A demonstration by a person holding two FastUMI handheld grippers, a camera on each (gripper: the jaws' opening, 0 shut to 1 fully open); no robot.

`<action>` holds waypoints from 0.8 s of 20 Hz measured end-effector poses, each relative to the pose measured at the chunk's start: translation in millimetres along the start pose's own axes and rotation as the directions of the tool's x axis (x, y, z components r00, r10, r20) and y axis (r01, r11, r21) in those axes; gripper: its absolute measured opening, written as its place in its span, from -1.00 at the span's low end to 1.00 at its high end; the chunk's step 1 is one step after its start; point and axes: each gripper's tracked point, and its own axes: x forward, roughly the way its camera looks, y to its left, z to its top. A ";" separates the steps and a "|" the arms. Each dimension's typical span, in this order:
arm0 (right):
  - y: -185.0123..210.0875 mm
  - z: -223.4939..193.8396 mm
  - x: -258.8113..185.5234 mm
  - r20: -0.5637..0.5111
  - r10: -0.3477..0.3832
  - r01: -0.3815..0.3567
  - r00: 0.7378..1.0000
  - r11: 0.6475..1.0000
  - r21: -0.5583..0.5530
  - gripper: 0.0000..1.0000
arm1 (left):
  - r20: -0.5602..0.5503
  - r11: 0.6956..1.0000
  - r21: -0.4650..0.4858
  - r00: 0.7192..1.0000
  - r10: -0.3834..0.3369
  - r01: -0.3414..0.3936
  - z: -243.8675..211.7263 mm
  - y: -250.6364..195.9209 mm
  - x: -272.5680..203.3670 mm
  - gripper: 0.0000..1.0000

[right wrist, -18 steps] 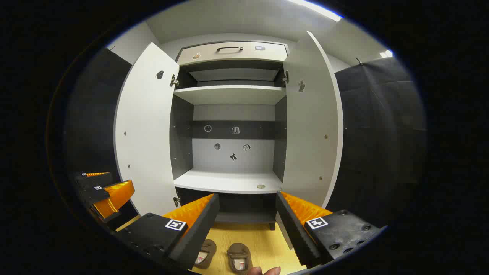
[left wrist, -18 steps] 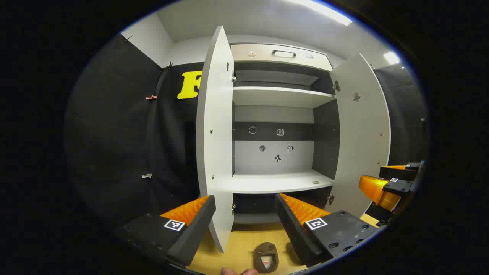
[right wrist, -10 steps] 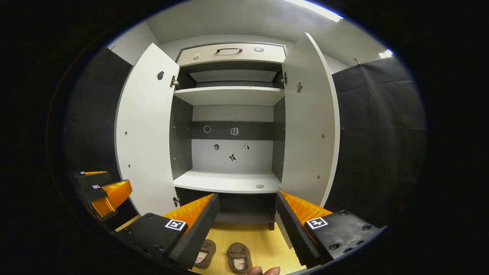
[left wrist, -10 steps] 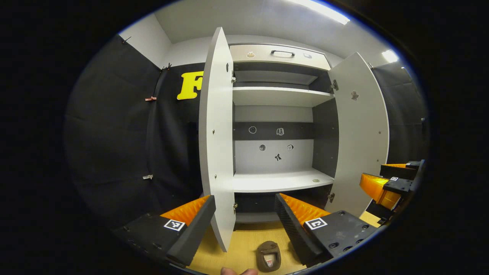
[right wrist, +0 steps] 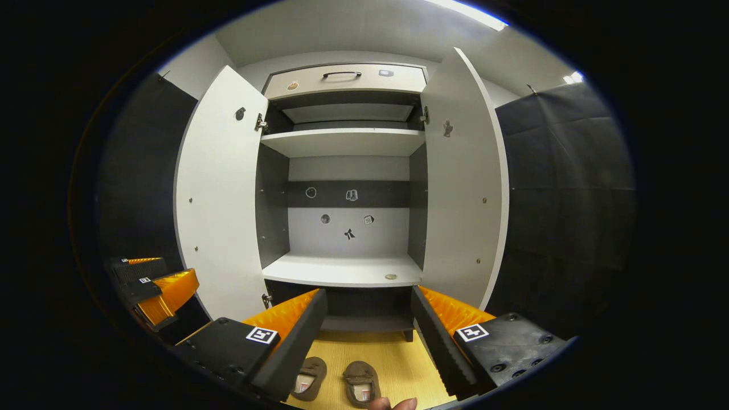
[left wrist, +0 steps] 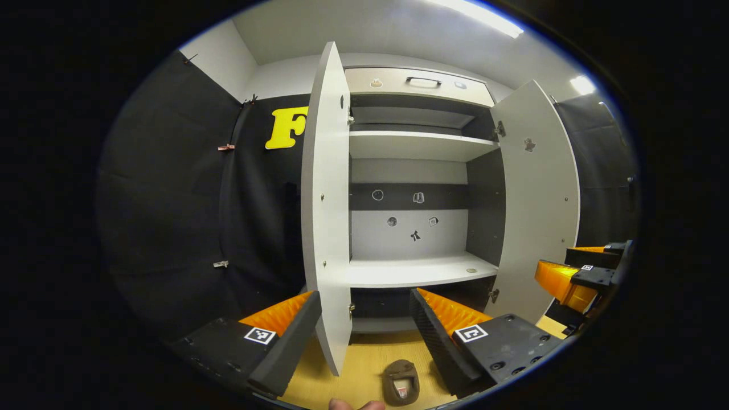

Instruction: Grab one shoe with the right hand and put it into the shoe cabinet, grab the other shoe with the left hand and put it into the shoe cabinet; then close the right door with the right hand and the left door with the left hand.

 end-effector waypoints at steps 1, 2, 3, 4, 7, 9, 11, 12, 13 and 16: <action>-0.2 -2.2 1.4 -0.002 -0.001 0.001 1.000 1.000 0.002 0.96 | 0.001 1.000 0.001 1.000 -0.002 0.002 -0.8 -0.4 0.2 0.96; -0.3 -6.5 3.4 -0.010 -0.001 0.001 1.000 1.000 0.003 0.96 | 0.002 1.000 0.004 1.000 -0.003 0.003 -0.7 -0.9 0.5 0.96; -0.3 -13.4 4.7 -0.027 0.001 -0.001 1.000 1.000 0.006 0.96 | 0.005 1.000 0.007 1.000 -0.005 0.005 -2.0 -1.2 0.4 0.96; 0.1 -22.9 6.1 -0.050 0.003 -0.003 0.999 1.000 0.010 1.00 | 0.006 1.000 0.012 1.000 -0.006 0.006 -2.3 -0.9 0.7 0.96; 2.3 -66.1 10.2 -0.159 0.017 -0.014 0.987 1.000 0.021 0.96 | 0.001 1.000 0.022 1.000 -0.007 0.007 -8.2 -0.1 2.3 0.96; 2.7 -104.3 10.0 -0.246 0.027 -0.016 0.969 0.999 0.046 0.96 | -0.012 1.000 0.019 1.000 -0.012 0.012 -15.9 0.1 2.8 0.96; 4.7 -143.6 7.7 -0.330 0.043 -0.017 0.943 0.997 0.081 0.96 | -0.032 1.000 0.018 0.999 -0.015 0.016 -25.3 0.6 3.8 0.96; 6.2 -164.7 7.1 -0.374 0.055 -0.019 0.926 0.995 0.098 0.96 | -0.043 1.000 0.024 0.999 -0.015 0.016 -29.7 2.0 4.9 0.96; 9.5 -185.9 5.3 -0.422 0.073 -0.027 0.904 0.993 0.114 0.98 | -0.052 0.999 0.031 0.999 -0.011 0.013 -34.5 3.9 5.4 0.96; 16.4 -246.9 -0.1 -0.536 0.115 -0.057 0.836 0.991 0.124 0.96 | -0.073 0.999 0.046 0.997 -0.002 0.005 -44.0 9.4 8.8 0.96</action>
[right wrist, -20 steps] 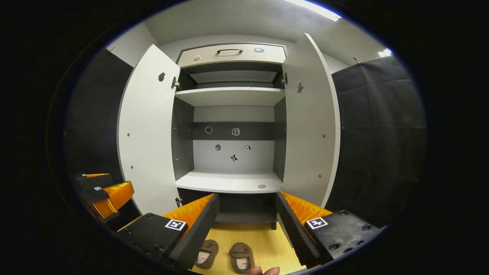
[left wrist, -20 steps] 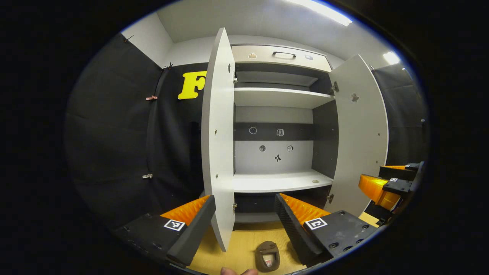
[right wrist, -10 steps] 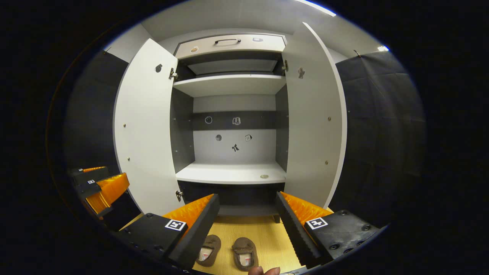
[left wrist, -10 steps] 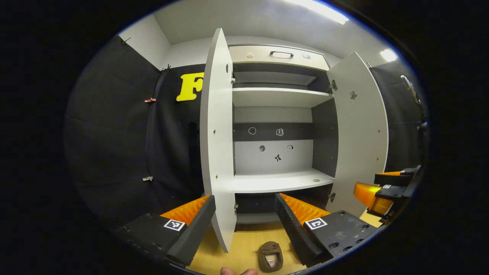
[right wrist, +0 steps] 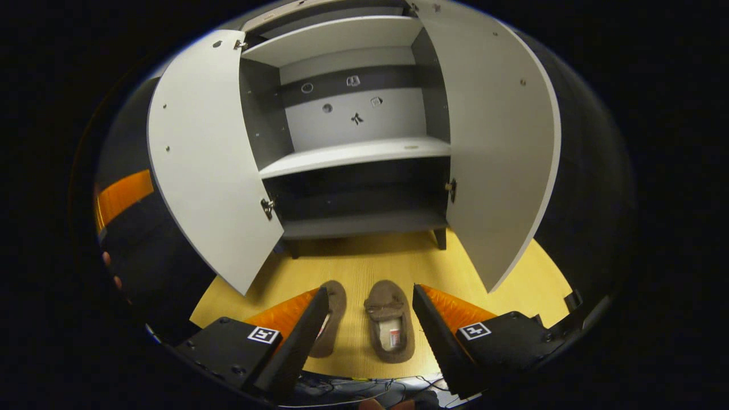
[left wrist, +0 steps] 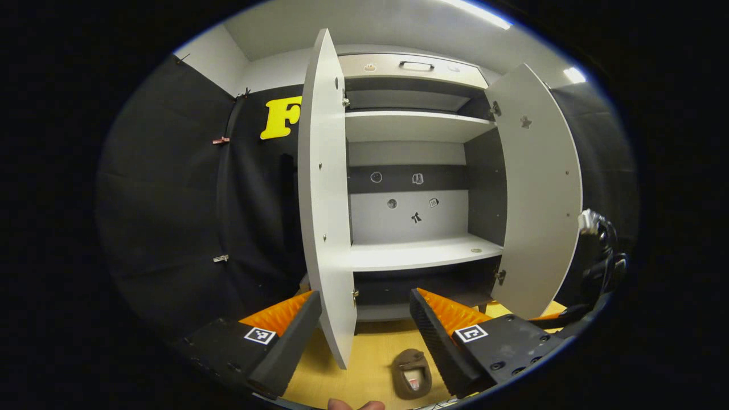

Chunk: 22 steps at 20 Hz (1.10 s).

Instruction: Grab one shoe with the right hand and put it into the shoe cabinet, grab the other shoe with the left hand and put it into the shoe cabinet; then close the right door with the right hand and the left door with the left hand.

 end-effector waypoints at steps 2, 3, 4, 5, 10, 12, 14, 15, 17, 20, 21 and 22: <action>0.7 -31.7 20.0 -0.069 0.010 -0.010 0.998 1.000 -0.009 0.96 | -0.012 1.000 -0.008 1.000 0.000 0.000 -5.4 1.1 1.0 0.96; -1.4 -46.3 30.8 -0.099 0.007 -0.008 0.995 1.000 -0.008 0.95 | -0.017 1.000 -0.014 1.000 -0.001 0.001 -8.0 1.4 1.7 0.96; -3.9 -59.1 41.4 -0.126 0.000 0.000 0.992 1.000 0.000 0.96 | -0.022 1.000 -0.018 1.000 -0.002 0.001 -10.4 2.1 2.0 0.96; -4.6 -69.8 50.6 -0.144 -0.006 0.008 0.990 1.000 0.011 0.96 | -0.027 1.000 -0.019 1.000 -0.003 0.002 -13.1 1.9 2.5 0.96; -6.7 -116.2 101.3 -0.228 -0.005 0.019 0.974 0.998 0.056 0.87 | -0.052 1.000 0.006 0.999 0.003 -0.003 -26.1 8.7 4.2 0.96; -7.7 -127.1 119.3 -0.239 -0.009 0.024 0.971 0.998 0.060 0.85 | -0.059 1.000 0.006 0.998 0.010 -0.009 -30.3 12.7 5.0 0.96; -9.8 -131.4 138.1 -0.226 -0.020 0.036 0.974 0.997 0.069 0.65 | -0.069 1.000 0.000 0.997 0.020 -0.020 -34.6 16.8 5.0 0.96; -12.2 -132.5 146.6 -0.221 -0.030 0.046 0.975 0.997 0.070 0.46 | -0.076 1.000 -0.004 0.997 0.023 -0.024 -37.5 17.6 3.9 0.96; -13.3 -130.0 162.3 -0.205 -0.045 0.063 0.978 0.995 0.082 0.04 | -0.095 1.000 -0.004 0.995 0.030 -0.030 -45.1 19.1 2.4 0.96; -9.9 -121.8 179.8 -0.179 -0.042 0.063 0.983 0.992 0.112 -0.40 | -0.126 0.999 0.007 0.991 0.036 -0.035 -56.7 21.4 1.4 0.96; -12.0 -121.4 182.1 -0.188 -0.048 0.071 0.981 0.991 0.116 -0.21 | -0.132 0.999 0.009 0.990 0.038 -0.037 -59.7 22.1 0.5 0.96; -14.7 -120.1 170.5 -0.201 -0.076 0.099 0.977 0.989 0.110 -0.22 | -0.137 0.999 0.009 0.990 0.040 -0.040 -60.8 22.6 0.0 0.96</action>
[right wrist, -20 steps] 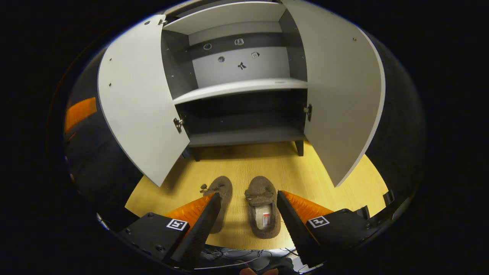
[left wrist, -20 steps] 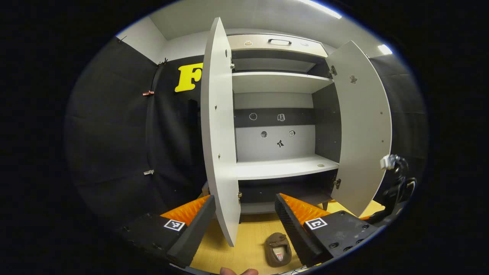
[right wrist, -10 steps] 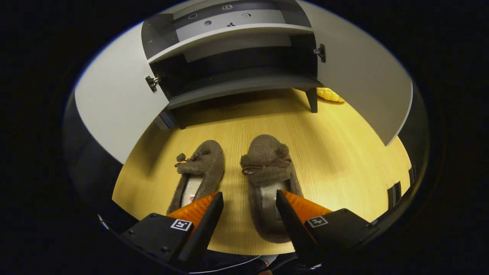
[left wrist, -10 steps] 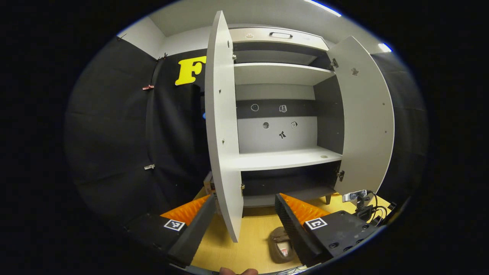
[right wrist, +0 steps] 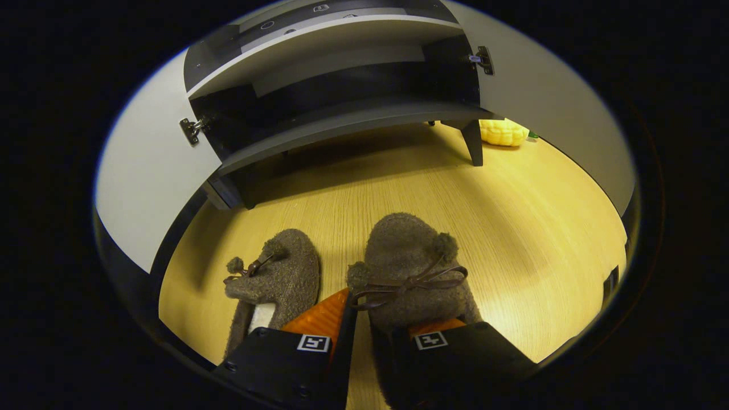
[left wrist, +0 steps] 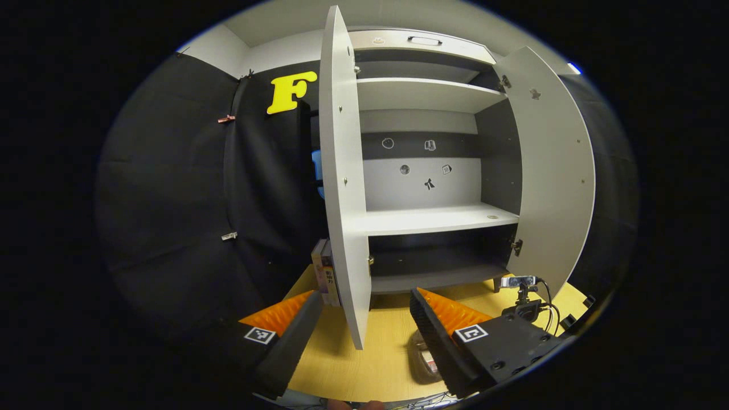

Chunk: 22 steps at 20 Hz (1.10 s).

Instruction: Grab one shoe with the right hand and put it into the shoe cabinet, grab the other shoe with the left hand and put it into the shoe cabinet; then close the right door with the right hand and the left door with the left hand.

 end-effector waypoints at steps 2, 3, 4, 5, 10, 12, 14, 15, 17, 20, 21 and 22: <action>0.4 2.4 17.4 0.009 0.013 -0.013 1.000 1.000 0.015 -0.72 | -0.007 1.000 -0.002 1.000 0.002 -0.002 -2.6 -1.1 2.1 0.96; -0.9 5.4 12.3 0.013 0.020 -0.020 1.000 1.000 0.006 -0.70 | -0.011 1.000 -0.004 1.000 0.001 -0.001 -4.1 -2.7 3.1 0.96; -1.0 2.8 13.2 0.017 0.025 -0.025 1.000 1.000 -0.009 -0.88 | -0.012 1.000 -0.007 1.000 -0.002 0.002 -3.8 -4.3 3.5 0.96; -3.9 4.4 12.4 0.017 0.021 -0.021 1.000 0.999 -0.028 -0.87 | -0.011 1.000 -0.010 1.000 -0.007 0.007 -3.3 -6.7 3.8 0.96; -6.1 33.4 -33.4 0.047 0.036 -0.034 0.998 0.999 -0.035 -0.89 | 0.010 1.000 0.001 1.000 -0.027 0.027 3.8 -15.3 3.1 0.96; -2.1 59.6 -63.3 0.072 0.053 -0.051 0.996 0.998 -0.034 -0.88 | 0.018 0.999 -0.001 0.999 -0.039 0.039 6.8 -18.2 1.3 0.96; 4.2 87.6 -89.3 0.096 0.074 -0.071 0.993 0.997 -0.034 -0.89 | 0.025 0.999 -0.005 0.998 -0.050 0.050 8.4 -20.1 -0.1 0.96; 6.8 104.2 -104.2 0.112 0.079 -0.076 0.991 0.997 -0.035 -0.89 | 0.027 0.998 -0.008 0.998 -0.056 0.056 9.2 -21.2 -0.2 0.96; 14.2 143.6 -136.5 0.164 0.092 -0.086 0.982 0.995 -0.041 -0.89 | 0.034 0.998 -0.014 0.997 -0.064 0.065 12.7 -23.3 -1.7 0.96; 25.9 200.0 -176.5 0.237 0.107 -0.087 0.966 0.992 -0.094 -0.89 | 0.046 0.997 -0.019 0.996 -0.078 0.079 17.6 -25.2 -1.4 0.96; 28.9 215.0 -187.0 0.245 0.106 -0.077 0.964 0.989 -0.124 -0.88 | 0.049 0.996 -0.020 0.995 -0.083 0.084 18.6 -26.4 -2.2 0.96; 31.4 230.9 -194.3 0.247 0.100 -0.065 0.964 0.987 -0.148 -0.89 | 0.053 0.996 -0.020 0.995 -0.088 0.089 20.4 -28.0 -2.3 0.96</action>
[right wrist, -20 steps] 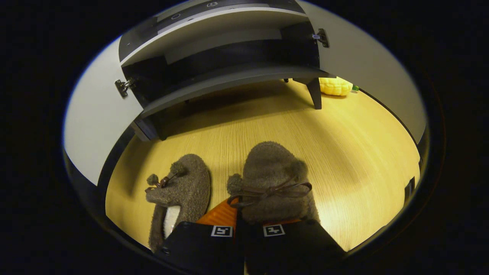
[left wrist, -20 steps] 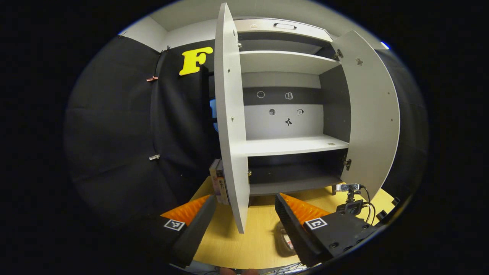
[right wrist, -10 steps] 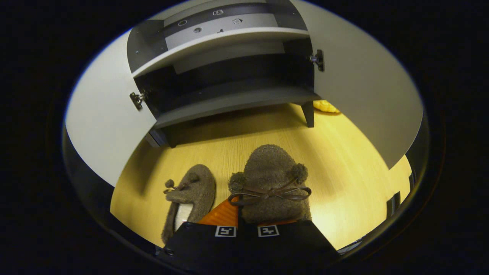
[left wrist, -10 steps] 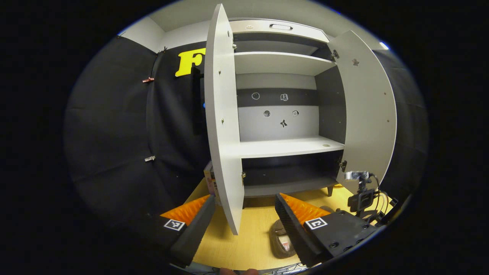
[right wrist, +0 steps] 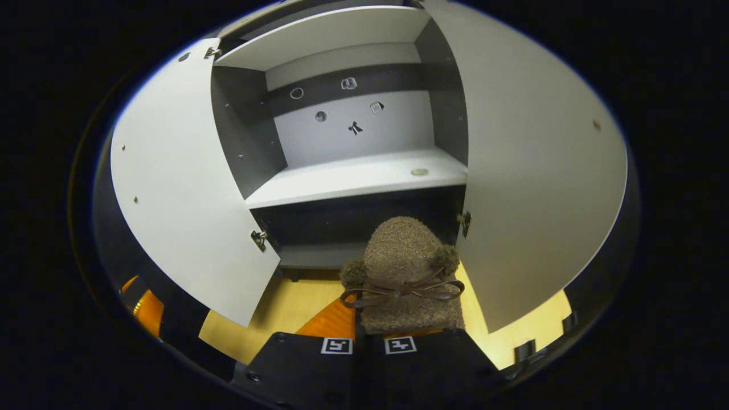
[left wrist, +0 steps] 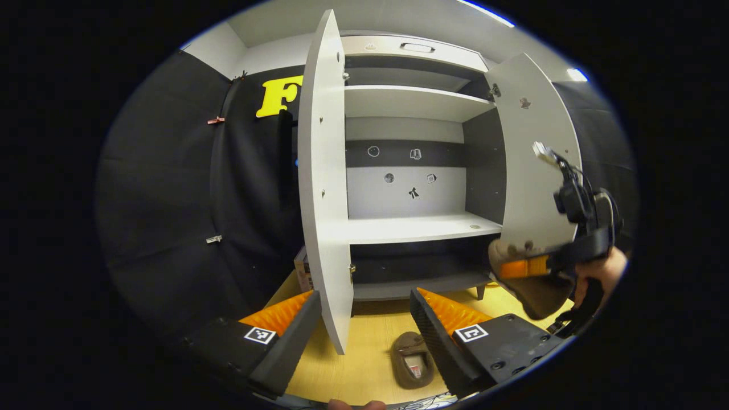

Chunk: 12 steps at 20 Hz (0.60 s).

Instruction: Grab one shoe with the right hand and put it into the shoe cabinet, grab the other shoe with the left hand and put it into the shoe cabinet; then close the right door with the right hand and the left door with the left hand.

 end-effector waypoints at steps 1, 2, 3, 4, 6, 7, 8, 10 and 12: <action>2.3 15.8 -1.2 0.000 0.001 -0.001 1.000 1.000 -0.014 -0.89 | 0.005 1.000 0.001 1.000 -0.006 0.006 1.6 -1.5 -0.7 0.96; 7.8 34.7 0.0 0.006 0.011 -0.011 1.000 1.000 -0.020 -0.88 | 0.010 1.000 0.004 1.000 -0.011 0.011 3.9 -3.4 -0.7 0.96; 11.6 53.2 3.5 0.020 0.020 -0.020 1.000 1.000 -0.015 -0.89 | 0.016 1.000 0.009 1.000 -0.015 0.015 5.2 -4.7 -1.2 0.96; 14.3 66.1 8.3 0.023 0.029 -0.029 0.999 1.000 -0.011 -0.89 | 0.023 1.000 0.014 1.000 -0.016 0.016 8.3 -5.8 -1.2 0.96; 18.9 98.9 23.4 0.053 0.044 -0.044 0.998 0.999 0.013 -0.89 | 0.034 1.000 0.014 0.999 -0.019 0.019 13.4 -8.8 -1.8 0.96; 20.0 116.1 32.2 0.083 0.046 -0.048 0.995 0.999 0.019 -0.89 | 0.035 1.000 0.008 0.999 -0.019 0.018 13.5 -10.8 -1.9 0.96; 17.5 132.4 42.7 0.105 0.038 -0.040 0.994 0.999 0.019 -0.89 | 0.036 1.000 0.001 0.999 -0.017 0.017 14.1 -12.6 -0.8 0.96; 15.1 156.9 64.3 0.134 0.033 -0.035 0.990 0.999 0.012 -0.88 | 0.043 1.000 -0.019 0.999 -0.008 0.009 15.5 -15.4 2.8 0.96; 15.9 179.9 84.6 0.158 0.047 -0.051 0.986 0.999 0.019 -0.88 | 0.058 1.000 -0.029 0.998 -0.001 0.003 16.4 -19.2 6.1 0.96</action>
